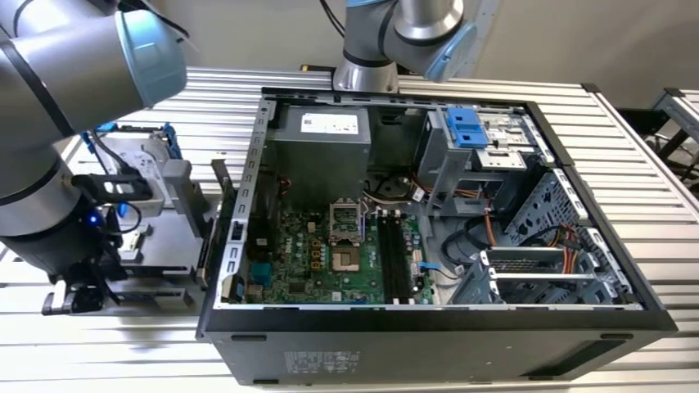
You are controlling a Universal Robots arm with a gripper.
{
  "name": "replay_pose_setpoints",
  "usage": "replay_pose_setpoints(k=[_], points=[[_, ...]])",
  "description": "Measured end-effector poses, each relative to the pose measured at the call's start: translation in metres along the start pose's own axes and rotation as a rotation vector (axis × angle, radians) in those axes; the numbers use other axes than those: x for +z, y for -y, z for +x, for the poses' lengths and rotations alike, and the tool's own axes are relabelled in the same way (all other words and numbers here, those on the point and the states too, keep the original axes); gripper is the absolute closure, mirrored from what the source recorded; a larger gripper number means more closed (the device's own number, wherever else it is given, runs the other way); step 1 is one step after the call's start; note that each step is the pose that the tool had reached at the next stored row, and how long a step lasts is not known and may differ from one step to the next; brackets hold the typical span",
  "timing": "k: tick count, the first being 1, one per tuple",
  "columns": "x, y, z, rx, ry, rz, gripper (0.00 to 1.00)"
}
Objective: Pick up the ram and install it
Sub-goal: 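Pick up the ram and move it above insertion slot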
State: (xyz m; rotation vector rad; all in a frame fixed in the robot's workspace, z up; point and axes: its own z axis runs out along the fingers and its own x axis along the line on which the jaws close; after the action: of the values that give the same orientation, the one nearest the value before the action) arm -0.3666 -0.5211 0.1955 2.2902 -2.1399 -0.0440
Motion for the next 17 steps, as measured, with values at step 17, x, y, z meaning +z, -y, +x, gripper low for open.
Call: replay_pose_setpoints(k=[17], points=[[0.0051, -0.0007, 0.0000, 0.024, 0.0007, -0.0009, 0.00]])
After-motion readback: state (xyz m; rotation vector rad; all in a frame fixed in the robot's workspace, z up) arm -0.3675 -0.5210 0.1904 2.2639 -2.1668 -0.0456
